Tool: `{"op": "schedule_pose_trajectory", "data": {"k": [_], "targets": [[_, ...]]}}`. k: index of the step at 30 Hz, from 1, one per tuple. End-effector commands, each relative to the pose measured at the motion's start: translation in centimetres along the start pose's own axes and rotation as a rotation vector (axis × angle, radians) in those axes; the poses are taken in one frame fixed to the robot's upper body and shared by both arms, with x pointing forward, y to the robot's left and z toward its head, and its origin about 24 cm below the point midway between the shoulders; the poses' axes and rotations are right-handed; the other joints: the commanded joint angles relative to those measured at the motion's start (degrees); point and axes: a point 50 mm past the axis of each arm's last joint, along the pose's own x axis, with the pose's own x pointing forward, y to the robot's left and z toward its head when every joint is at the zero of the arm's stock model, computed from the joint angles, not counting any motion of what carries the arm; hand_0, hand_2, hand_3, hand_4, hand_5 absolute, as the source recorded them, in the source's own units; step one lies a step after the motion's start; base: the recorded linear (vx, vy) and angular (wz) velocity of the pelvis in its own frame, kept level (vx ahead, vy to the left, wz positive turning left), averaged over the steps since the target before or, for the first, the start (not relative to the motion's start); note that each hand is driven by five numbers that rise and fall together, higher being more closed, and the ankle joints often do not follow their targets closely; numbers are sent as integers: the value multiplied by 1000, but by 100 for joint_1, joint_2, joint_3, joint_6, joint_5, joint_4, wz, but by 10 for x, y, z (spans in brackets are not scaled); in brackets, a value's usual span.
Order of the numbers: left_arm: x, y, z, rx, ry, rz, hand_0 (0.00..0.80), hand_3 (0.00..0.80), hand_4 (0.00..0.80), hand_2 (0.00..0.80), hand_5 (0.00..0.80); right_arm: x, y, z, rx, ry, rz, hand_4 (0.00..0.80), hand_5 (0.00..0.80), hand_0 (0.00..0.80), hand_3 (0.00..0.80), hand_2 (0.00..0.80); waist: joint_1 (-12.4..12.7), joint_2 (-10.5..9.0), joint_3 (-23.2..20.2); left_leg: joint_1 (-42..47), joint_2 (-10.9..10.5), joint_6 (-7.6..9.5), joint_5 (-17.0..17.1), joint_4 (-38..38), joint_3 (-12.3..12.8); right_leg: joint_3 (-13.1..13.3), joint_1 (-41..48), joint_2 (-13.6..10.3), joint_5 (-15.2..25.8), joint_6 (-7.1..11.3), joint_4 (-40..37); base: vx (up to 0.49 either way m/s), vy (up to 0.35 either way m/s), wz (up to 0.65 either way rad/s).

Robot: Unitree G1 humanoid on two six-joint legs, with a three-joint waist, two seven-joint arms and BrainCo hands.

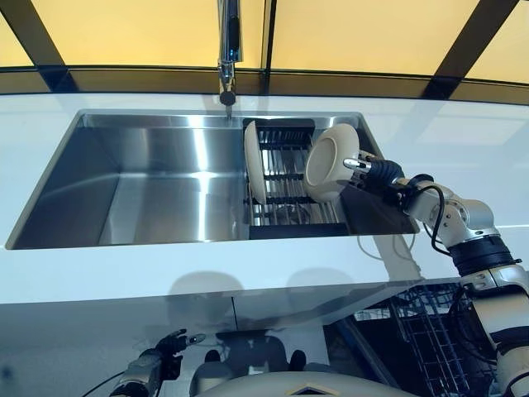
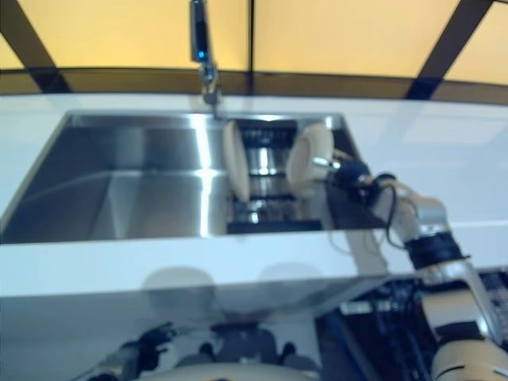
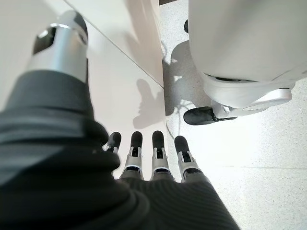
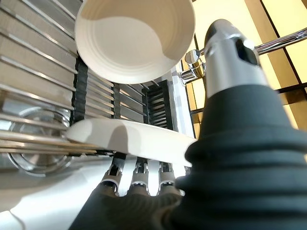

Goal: Take plates into dishwasher

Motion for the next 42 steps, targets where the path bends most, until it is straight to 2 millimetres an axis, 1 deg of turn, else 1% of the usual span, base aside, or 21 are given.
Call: {"op": "schedule_pose_trajectory", "data": {"k": [1,5,9,11,15,17,18,19,22,29,32,38,42], "targets": [[4,-4,14,65,-23,-19,0,0,0,0,0,9,18,42,4,-99,48,0,0,0,0,0,178,-50,-107,44,-105,106,-338,72,117,-154,210,-273,-326,364,210,0,0,0],[4,-5,14,63,-24,-21,0,0,0,0,0,11,20,40,-8,-80,36,0,0,0,0,0,190,-50,-116,39,-110,107,-338,75,108,-153,206,-281,-322,369,210,0,0,0],[4,-5,14,58,-26,-23,0,0,0,0,0,11,15,38,-53,-44,2,0,0,0,0,0,202,-57,-98,54,-115,113,-341,74,101,-162,207,-292,-320,370,225,0,0,0],[4,-6,15,51,-28,-21,0,0,0,0,0,11,12,37,-88,-24,-32,0,0,0,0,0,209,-59,-91,56,-117,116,-342,73,95,-167,207,-297,-318,370,229,0,0,0],[5,-9,15,34,-28,-18,0,0,0,0,0,11,-4,41,-195,34,-167,0,0,0,0,0,256,-75,-90,43,-122,116,-341,72,74,-196,224,-304,-321,367,215,0,0,0],[5,-9,14,32,-26,-17,0,0,0,0,0,10,-8,46,-220,28,-205,110,110,110,110,110,271,-83,-86,36,-122,115,-334,70,68,-203,226,-303,-320,364,212,9,9,4],[5,-11,13,28,-22,-15,0,0,0,0,0,8,-12,56,-268,-2,-269,530,530,530,530,530,294,-97,-84,31,-122,114,-331,69,59,-215,231,-302,-324,358,213,8,9,5],[6,-11,13,26,-21,-14,0,0,0,0,0,7,-13,61,-287,-18,-290,800,800,800,800,800,301,-99,-85,27,-123,113,-329,70,51,-216,233,-300,-324,356,211,11,16,4],[6,-13,13,24,-23,-13,0,0,0,0,0,3,-16,76,-309,-45,-350,800,800,800,800,800,327,-106,-69,28,-122,112,-332,78,38,-233,237,-306,-335,348,233,-1,18,5],[6,-15,15,38,-28,-12,0,0,0,0,0,-9,-28,93,-354,-110,-475,800,800,800,800,800,325,-104,-61,52,-127,126,-358,95,35,-221,249,-310,-349,340,257,-8,3,4],[7,-15,16,46,-25,-15,0,0,0,0,0,-13,-31,97,-357,-114,-495,800,800,800,800,800,309,-97,-79,55,-125,128,-372,98,38,-206,242,-310,-353,341,251,0,0,0],[7,-15,17,52,-27,-16,0,0,0,0,0,-14,-32,97,-363,-103,-480,800,800,800,800,800,284,-91,-92,87,-118,123,-387,99,62,-199,263,-305,-343,334,225,0,0,0],[7,-16,17,37,-20,-12,0,0,0,0,0,-15,-32,102,-359,-145,-473,800,800,800,800,800,273,-85,-113,91,-106,108,-378,84,59,-207,275,-293,-343,332,210,0,0,0]]}}
